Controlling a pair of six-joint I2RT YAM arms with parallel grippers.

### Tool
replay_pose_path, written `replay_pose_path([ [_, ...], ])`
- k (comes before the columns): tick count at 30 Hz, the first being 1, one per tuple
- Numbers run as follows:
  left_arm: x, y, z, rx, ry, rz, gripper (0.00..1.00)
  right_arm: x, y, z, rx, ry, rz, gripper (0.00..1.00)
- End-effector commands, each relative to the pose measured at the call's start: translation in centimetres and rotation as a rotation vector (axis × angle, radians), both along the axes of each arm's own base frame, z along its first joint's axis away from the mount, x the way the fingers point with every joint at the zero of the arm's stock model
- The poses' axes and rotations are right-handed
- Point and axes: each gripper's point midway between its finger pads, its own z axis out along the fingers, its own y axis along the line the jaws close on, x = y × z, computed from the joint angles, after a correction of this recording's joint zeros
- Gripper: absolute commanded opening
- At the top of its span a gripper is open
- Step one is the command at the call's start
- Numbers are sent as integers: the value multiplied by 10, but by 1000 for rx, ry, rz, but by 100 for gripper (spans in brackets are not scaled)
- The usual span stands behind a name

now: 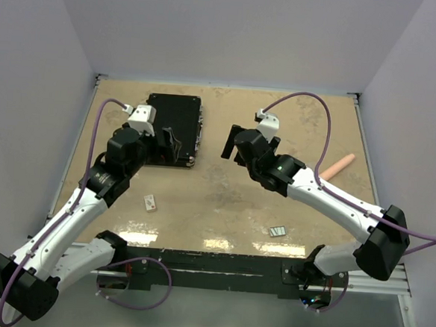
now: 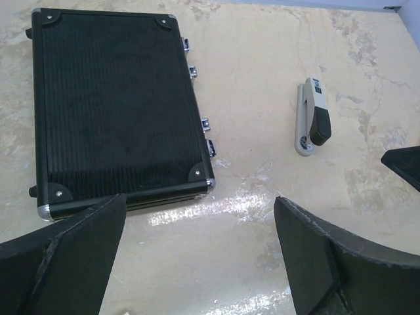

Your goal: Unload the staples from the stapler

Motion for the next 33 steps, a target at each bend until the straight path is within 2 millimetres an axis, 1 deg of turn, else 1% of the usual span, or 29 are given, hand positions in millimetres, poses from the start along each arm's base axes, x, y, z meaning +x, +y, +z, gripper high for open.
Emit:
replay_pose_path([
  [1,2,5,9,16,-40,22,99,7,-5,8,21,-26,-65,99],
  [2,2,6,10,15,-44,25,99,6,-6,5,10,-15,-72,99],
  [3,1,6,10,14,-48,27,99,8,-6,8,11,-13,-82,99],
  [5,1,7,11,14,-51,31,99,9,-9,1,-32,5,-103,99],
  [6,1,8,10,16,-50,34,98,12,-9,4,-36,4,-112,99],
  [8,1,8,12,14,-54,33,98,16,-12,-4,-65,22,-127,99],
  [10,1,8,11,13,-52,33,98,24,-18,-6,-70,30,-152,98],
  [11,1,7,12,13,-52,32,98,28,-19,-11,-75,40,-162,98],
  [13,0,7,11,14,-52,30,98,38,-27,-16,-60,61,-187,96],
  [14,0,6,11,14,-52,28,98,41,-28,-22,-53,79,-199,96],
  [15,0,5,10,12,-47,26,98,48,-31,-23,-28,97,-208,93],
  [17,-1,4,10,13,-47,21,98,54,-33,-27,-13,111,-228,89],
  [18,0,4,10,13,-47,21,98,59,-33,-34,-16,126,-238,82],
  [20,-1,5,11,14,-46,23,97,64,-33,-42,-13,136,-257,74],
  [21,-1,4,13,13,-52,21,97,71,-33,-49,-20,149,-271,68],
  [22,-1,6,14,13,-56,27,97,73,-31,-55,-23,162,-275,67],
  [23,-2,7,14,14,-57,31,97,78,-30,-54,-15,165,-289,67],
  [24,-2,7,14,14,-60,36,97,83,-30,-70,-46,195,-308,68],
  [25,-2,8,15,16,-62,41,97,86,-32,-75,-62,202,-325,69],
  [26,-3,9,16,17,-64,42,97,91,-31,-73,-68,205,-333,70],
  [27,-3,8,16,17,-66,41,97,95,-33,-79,-85,216,-344,70],
  [28,-3,8,16,19,-65,42,97,99,-34,-93,-117,237,-350,70],
  [29,-3,8,16,16,-66,43,97,102,-34,-97,-143,243,-343,70],
  [30,-3,8,16,18,-68,42,97,107,-33,-97,-146,239,-346,69],
  [31,-4,8,15,19,-65,42,97,109,-34,-109,-169,256,-347,68],
  [33,-3,7,14,23,-61,38,97,114,-40,-112,-188,259,-360,68],
])
